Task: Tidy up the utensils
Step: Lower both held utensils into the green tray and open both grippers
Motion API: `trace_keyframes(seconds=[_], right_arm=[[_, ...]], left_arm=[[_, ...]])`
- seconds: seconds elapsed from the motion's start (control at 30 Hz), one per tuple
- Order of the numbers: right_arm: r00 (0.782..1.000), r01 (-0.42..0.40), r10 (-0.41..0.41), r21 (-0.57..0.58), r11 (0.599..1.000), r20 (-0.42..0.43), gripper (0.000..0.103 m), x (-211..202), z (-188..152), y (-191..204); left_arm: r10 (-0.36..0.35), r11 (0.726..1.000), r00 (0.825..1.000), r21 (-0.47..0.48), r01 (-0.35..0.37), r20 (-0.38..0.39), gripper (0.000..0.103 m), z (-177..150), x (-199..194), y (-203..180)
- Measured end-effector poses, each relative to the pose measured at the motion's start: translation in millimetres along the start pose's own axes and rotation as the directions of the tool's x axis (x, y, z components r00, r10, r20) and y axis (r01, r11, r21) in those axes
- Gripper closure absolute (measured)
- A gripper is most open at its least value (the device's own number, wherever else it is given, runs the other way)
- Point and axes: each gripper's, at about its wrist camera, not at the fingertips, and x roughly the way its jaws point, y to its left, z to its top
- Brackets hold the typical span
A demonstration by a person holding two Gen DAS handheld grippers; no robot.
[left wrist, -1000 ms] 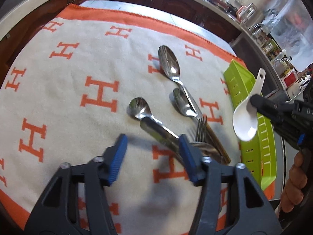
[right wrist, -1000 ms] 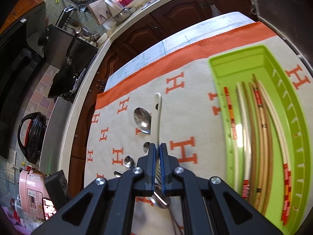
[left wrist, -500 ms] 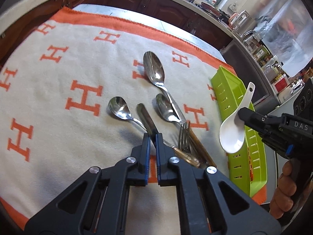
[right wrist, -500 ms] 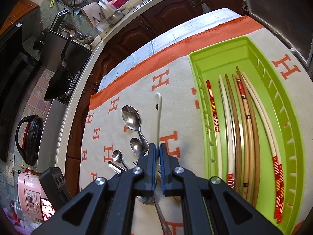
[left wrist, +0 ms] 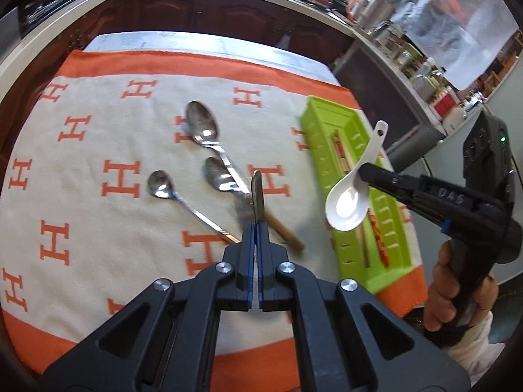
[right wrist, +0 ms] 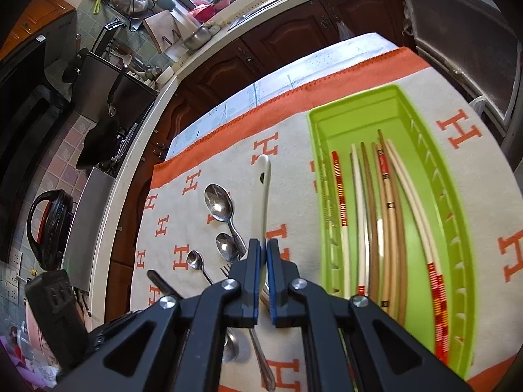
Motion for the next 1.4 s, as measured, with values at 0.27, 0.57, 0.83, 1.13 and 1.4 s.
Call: trace_keyframes(seconds=[0.27,0.57,0.83,1.13,1.4], right_arm=[[0.995,0.096,-0.094,-0.044,0.994,0.038,0.099,-35.2,0.8,-18.1],[0.967,0.255,-0.251,-0.139,0.957,0.043,0.099,-61.9,-1.3,-44.7],[0.941,0.3,-0.332,-0.285,0.91,-0.068,0.098,-47.2,-18.8,-54.5],[0.962,0.213,-0.239,-0.185,0.959,-0.133,0.095,-39.6,-16.8,-70.9],[0.979,0.159,-0.178,-0.173,0.972,-0.101,0.094,-46.4,-14.7,-59.0]], left_arm=[[-0.061,0.994,0.998,0.091,0.062,-0.021,0.103,22.5,1.7,-60.1],[-0.056,0.977,0.99,0.195,0.081,-0.133,0.103,32.9,58.5,-131.8],[0.02,0.965,0.979,0.261,0.035,-0.202,0.103,12.7,97.4,-157.3],[0.037,0.975,0.984,0.224,0.003,-0.173,0.083,7.2,77.6,-146.9],[0.072,0.986,0.994,0.153,-0.059,-0.081,0.072,9.1,35.3,-119.3]])
